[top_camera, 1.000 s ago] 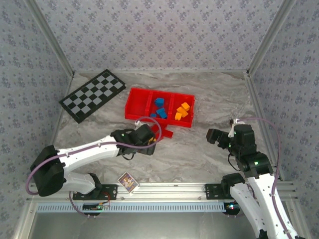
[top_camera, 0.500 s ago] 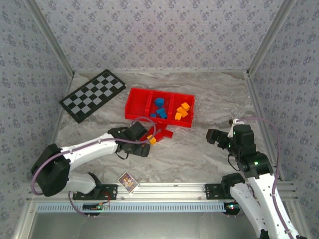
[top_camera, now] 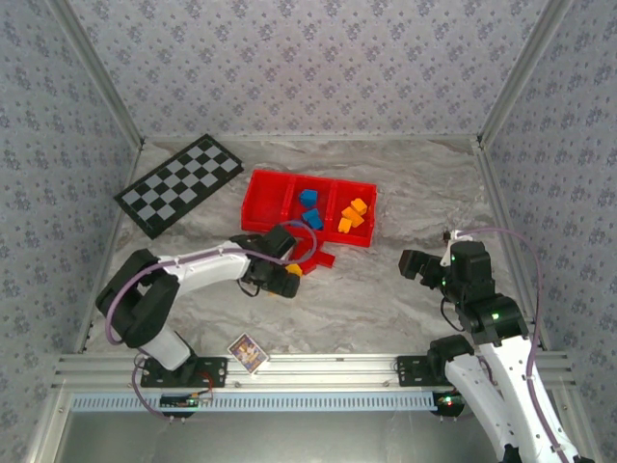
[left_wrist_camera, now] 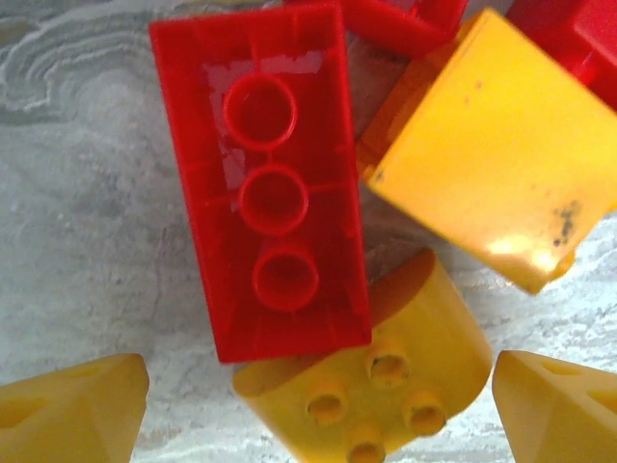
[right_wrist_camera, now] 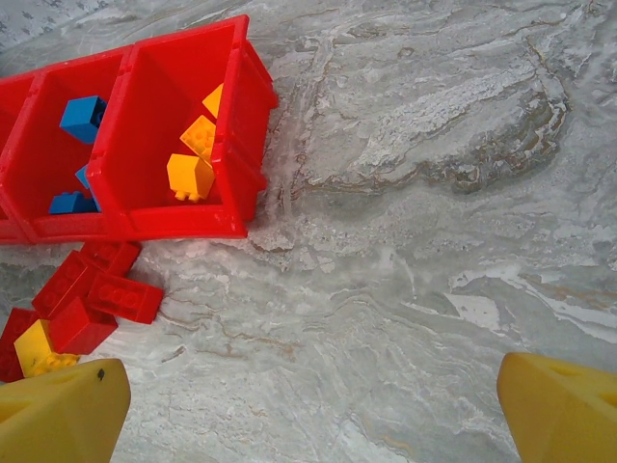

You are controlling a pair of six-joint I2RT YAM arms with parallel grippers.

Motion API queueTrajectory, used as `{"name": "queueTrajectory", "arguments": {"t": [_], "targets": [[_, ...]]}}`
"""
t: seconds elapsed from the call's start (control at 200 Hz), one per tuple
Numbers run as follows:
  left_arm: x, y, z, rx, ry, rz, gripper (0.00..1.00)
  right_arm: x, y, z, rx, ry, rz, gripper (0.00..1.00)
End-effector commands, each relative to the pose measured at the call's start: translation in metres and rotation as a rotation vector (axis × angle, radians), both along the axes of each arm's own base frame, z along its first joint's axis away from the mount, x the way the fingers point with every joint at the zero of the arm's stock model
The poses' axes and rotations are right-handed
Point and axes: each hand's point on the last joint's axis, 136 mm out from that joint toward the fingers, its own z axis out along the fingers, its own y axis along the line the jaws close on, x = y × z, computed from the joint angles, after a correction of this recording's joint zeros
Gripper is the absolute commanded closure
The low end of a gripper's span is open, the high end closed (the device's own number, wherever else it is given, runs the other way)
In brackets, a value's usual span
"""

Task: Sort the legos into containers by color
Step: Pick up the lego from the middle-left of the table.

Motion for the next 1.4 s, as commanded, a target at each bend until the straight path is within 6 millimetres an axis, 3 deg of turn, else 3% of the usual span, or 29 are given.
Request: {"name": "queueTrajectory", "arguments": {"t": [0.0,0.28,0.53,1.214,1.394], "targets": [[0.007,-0.013,0.002,-0.030,0.011,-0.049,0.10,-0.001,-0.003,0.001,-0.013,-0.002,-0.012,0.00],[0.000,-0.021,-0.011,-0.032,0.090,-0.078,0.18,-0.001,-0.003,0.002,-0.017,-0.003,-0.013,0.00],[-0.013,-0.022,-0.010,-0.065,0.124,-0.081,0.22,0.000,-0.003,0.001,-0.017,-0.004,-0.013,0.00],[-0.064,-0.020,-0.009,-0.023,0.177,-0.074,0.23,0.000,-0.003,0.001,-0.015,-0.004,-0.015,0.00],[-0.066,-0.022,-0.010,-0.012,0.158,-0.060,0.26,0.000,-0.003,0.001,-0.013,-0.004,-0.017,0.00]]}}
